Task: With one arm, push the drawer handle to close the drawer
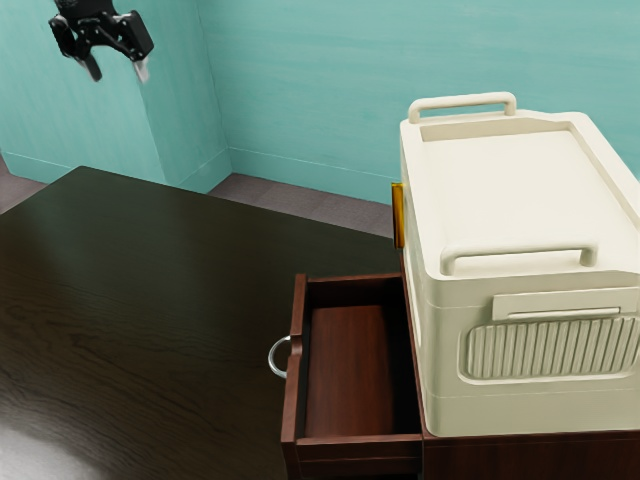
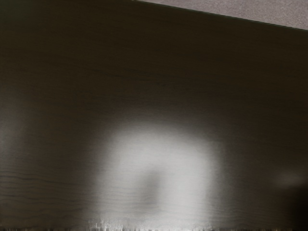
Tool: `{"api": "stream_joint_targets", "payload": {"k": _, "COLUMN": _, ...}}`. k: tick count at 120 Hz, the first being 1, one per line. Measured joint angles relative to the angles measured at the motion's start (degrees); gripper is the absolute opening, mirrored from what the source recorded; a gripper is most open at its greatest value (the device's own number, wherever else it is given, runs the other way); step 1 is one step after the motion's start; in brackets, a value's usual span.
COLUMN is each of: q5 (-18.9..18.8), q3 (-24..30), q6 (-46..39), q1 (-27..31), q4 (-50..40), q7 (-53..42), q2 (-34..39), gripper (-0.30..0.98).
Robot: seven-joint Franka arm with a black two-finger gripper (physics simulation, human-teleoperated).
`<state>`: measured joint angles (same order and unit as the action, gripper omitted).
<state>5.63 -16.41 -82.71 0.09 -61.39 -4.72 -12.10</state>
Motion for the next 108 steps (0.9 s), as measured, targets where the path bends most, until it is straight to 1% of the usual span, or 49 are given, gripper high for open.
{"api": "stream_joint_targets", "payload": {"k": 17, "q5": 1.0, "q3": -0.4, "q6": 2.1, "q1": -0.2, "q4": 0.6, "q7": -2.5, "q2": -0.3, "gripper": 0.67}}
{"api": "stream_joint_targets", "payload": {"k": 22, "q5": 1.0, "q3": -0.3, "q6": 2.4, "q1": -0.3, "q4": 0.7, "q7": -3.1, "q2": 0.6, "gripper": 0.67}}
{"api": "stream_joint_targets", "payload": {"k": 26, "q5": 0.8, "q3": -0.2, "q6": 2.5, "q1": -0.5, "q4": 0.6, "q7": -3.6, "q2": 2.9, "gripper": 0.67}}
{"api": "stream_joint_targets", "payload": {"k": 32, "q5": -0.2, "q3": 0.3, "q6": 2.6, "q1": -1.4, "q4": -0.9, "q7": -4.4, "q2": 10.9, "gripper": 0.66}}
{"api": "stream_joint_targets", "payload": {"k": 34, "q5": -0.8, "q3": 0.4, "q6": 2.7, "q1": -2.2, "q4": -3.4, "q7": -4.8, "q2": 14.7, "gripper": 0.66}}
{"api": "stream_joint_targets", "payload": {"k": 37, "q5": -1.9, "q3": 0.3, "q6": 2.8, "q1": -3.9, "q4": -9.7, "q7": -5.6, "q2": 21.8, "gripper": 0.66}}
{"api": "stream_joint_targets", "payload": {"k": 44, "q5": -4.8, "q3": 2.0, "q6": 3.9, "q1": -3.6, "q4": -22.5, "q7": -7.1, "q2": 34.6, "gripper": 0.66}}
{"api": "stream_joint_targets", "payload": {"k": 51, "q5": -8.1, "q3": 3.3, "q6": 5.1, "q1": -3.5, "q4": -33.8, "q7": -8.5, "q2": 43.7, "gripper": 0.66}}
{"api": "stream_joint_targets", "payload": {"k": 60, "q5": -13.6, "q3": 4.3, "q6": 4.7, "q1": -5.1, "q4": -48.0, "q7": -10.2, "q2": 52.9, "gripper": 0.66}}
{"api": "stream_joint_targets", "payload": {"k": 66, "q5": -16.4, "q3": 3.6, "q6": 4.6, "q1": -6.5, "q4": -52.6, "q7": -11.0, "q2": 56.2, "gripper": 0.66}}
{"api": "stream_joint_targets", "payload": {"k": 74, "q5": -18.3, "q3": -2.8, "q6": 5.5, "q1": -8.6, "q4": -57.1, "q7": -11.3, "q2": 59.2, "gripper": 0.66}}
{"api": "stream_joint_targets", "payload": {"k": 79, "q5": -19.2, "q3": -4.8, "q6": 5.6, "q1": -9.0, "q4": -60.7, "q7": -11.5, "q2": 59.9, "gripper": 0.66}}
{"api": "stream_joint_targets", "payload": {"k": 86, "q5": -20.9, "q3": -5.3, "q6": 3.6, "q1": -8.9, "q4": -67.8, "q7": -12.4, "q2": 61.1, "gripper": 0.66}}
{"api": "stream_joint_targets", "payload": {"k": 95, "q5": -22.9, "q3": -5.1, "q6": -1.4, "q1": -8.5, "q4": -76.3, "q7": -14.6, "q2": 62.2, "gripper": 0.66}}
{"api": "stream_joint_targets", "payload": {"k": 108, "q5": -24.9, "q3": -4.9, "q6": -9.9, "q1": -8.5, "q4": -84.4, "q7": -18.8, "q2": 62.6, "gripper": 0.65}}
